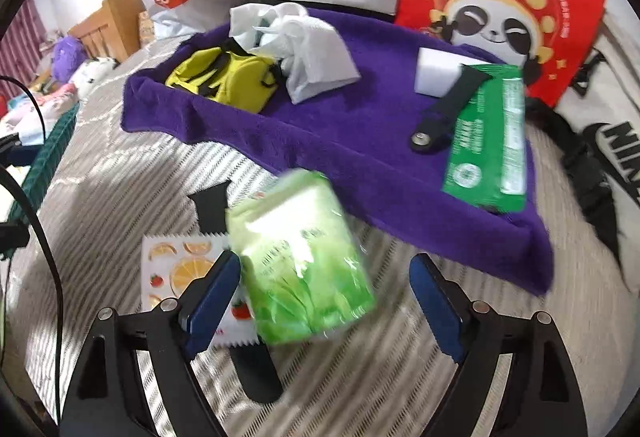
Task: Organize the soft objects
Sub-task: 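Grasp the green tea-print tissue pack with the right tool while the left tool holds the pad, then carry the tissue pack onto the towel with the right tool while the left tool carries the pad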
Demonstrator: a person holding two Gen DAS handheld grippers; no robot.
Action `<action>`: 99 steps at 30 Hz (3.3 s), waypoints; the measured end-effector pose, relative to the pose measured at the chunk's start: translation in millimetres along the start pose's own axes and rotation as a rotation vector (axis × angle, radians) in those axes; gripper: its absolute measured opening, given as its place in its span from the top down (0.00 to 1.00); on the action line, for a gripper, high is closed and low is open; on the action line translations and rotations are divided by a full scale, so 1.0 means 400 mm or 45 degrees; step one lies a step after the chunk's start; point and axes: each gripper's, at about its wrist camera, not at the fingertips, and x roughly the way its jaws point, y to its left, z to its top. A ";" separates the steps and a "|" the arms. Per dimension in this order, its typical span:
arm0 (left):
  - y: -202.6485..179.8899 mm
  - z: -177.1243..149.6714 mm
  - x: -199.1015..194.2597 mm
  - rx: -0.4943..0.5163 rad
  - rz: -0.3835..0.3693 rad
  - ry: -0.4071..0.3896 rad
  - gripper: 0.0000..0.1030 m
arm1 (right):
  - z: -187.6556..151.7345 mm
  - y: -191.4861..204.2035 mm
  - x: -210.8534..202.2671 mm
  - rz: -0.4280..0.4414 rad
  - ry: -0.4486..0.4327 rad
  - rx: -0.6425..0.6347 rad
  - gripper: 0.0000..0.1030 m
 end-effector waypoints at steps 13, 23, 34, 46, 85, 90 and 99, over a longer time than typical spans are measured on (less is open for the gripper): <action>0.006 -0.011 -0.002 -0.024 -0.017 -0.004 0.09 | -0.019 0.007 -0.016 -0.054 0.035 0.047 0.42; -0.002 0.007 -0.002 -0.089 -0.017 -0.016 0.09 | -0.051 -0.017 -0.120 -0.101 0.017 0.151 0.42; -0.024 0.081 -0.043 -0.092 0.034 -0.056 0.09 | -0.015 -0.010 -0.162 -0.087 -0.008 0.211 0.42; -0.012 0.158 -0.051 -0.082 0.066 -0.079 0.09 | 0.127 -0.069 -0.138 -0.121 -0.047 0.269 0.42; 0.099 0.217 0.014 -0.133 0.039 -0.069 0.09 | 0.206 -0.129 0.081 -0.142 0.133 0.242 0.29; 0.084 0.235 0.028 -0.103 0.029 -0.061 0.09 | 0.190 -0.147 0.007 -0.177 0.076 0.249 0.29; 0.025 0.332 0.101 -0.029 0.009 -0.032 0.09 | 0.111 -0.209 -0.128 -0.236 0.030 0.276 0.29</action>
